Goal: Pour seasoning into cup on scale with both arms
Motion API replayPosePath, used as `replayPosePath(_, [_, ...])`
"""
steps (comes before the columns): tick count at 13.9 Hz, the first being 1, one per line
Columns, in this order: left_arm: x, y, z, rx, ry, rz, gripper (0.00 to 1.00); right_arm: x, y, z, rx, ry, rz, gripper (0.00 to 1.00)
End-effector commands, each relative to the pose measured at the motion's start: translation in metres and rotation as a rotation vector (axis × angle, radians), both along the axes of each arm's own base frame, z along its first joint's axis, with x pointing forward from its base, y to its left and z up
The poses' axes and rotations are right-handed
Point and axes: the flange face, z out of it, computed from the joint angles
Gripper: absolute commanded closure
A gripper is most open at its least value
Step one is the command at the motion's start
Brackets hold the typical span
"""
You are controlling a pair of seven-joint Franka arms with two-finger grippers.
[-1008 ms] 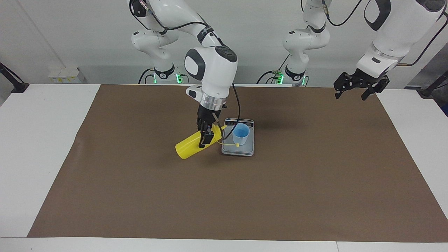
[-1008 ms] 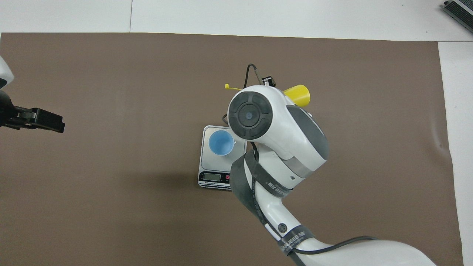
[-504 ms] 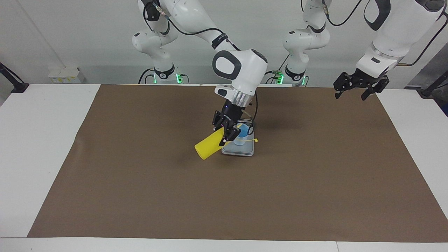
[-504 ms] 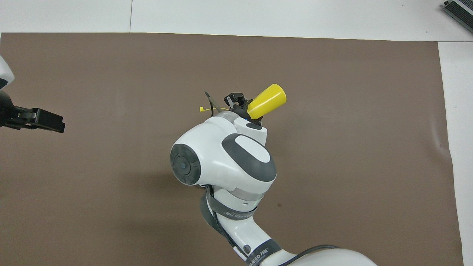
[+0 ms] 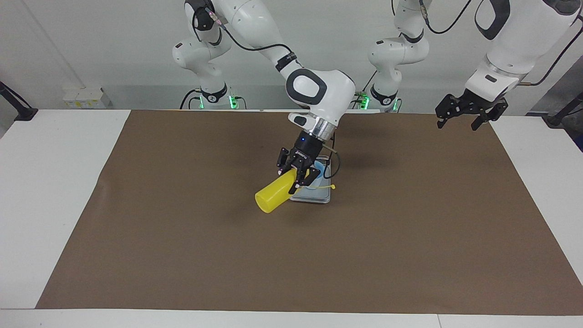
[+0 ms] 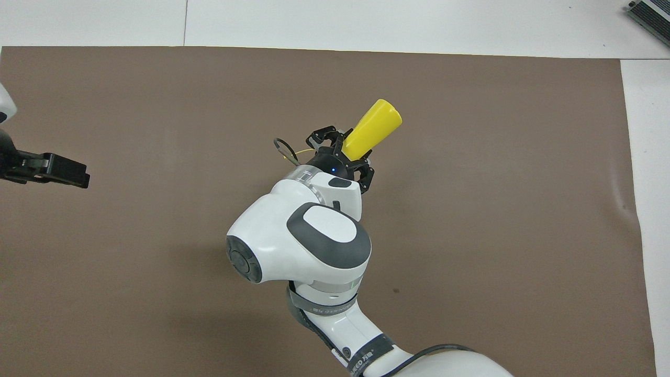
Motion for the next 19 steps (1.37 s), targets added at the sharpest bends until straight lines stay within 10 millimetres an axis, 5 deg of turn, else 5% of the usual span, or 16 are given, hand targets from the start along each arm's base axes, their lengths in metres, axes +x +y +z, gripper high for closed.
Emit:
replayPosePath(1, [-0.008,0.004,0.002,0.016,-0.002,0.012,0.00,-0.007,0.006,-0.008,-0.094,-0.053,0.058,1.00])
replayPosePath(12, [-0.008,0.004,0.002,0.016,-0.002,0.012,0.00,-0.021,-0.001,-0.046,-0.128,-0.114,0.094,1.00])
replayPosePath(19, [-0.008,0.004,0.002,0.016,-0.002,0.012,0.00,-0.020,0.002,-0.040,-0.115,-0.121,0.093,1.00])
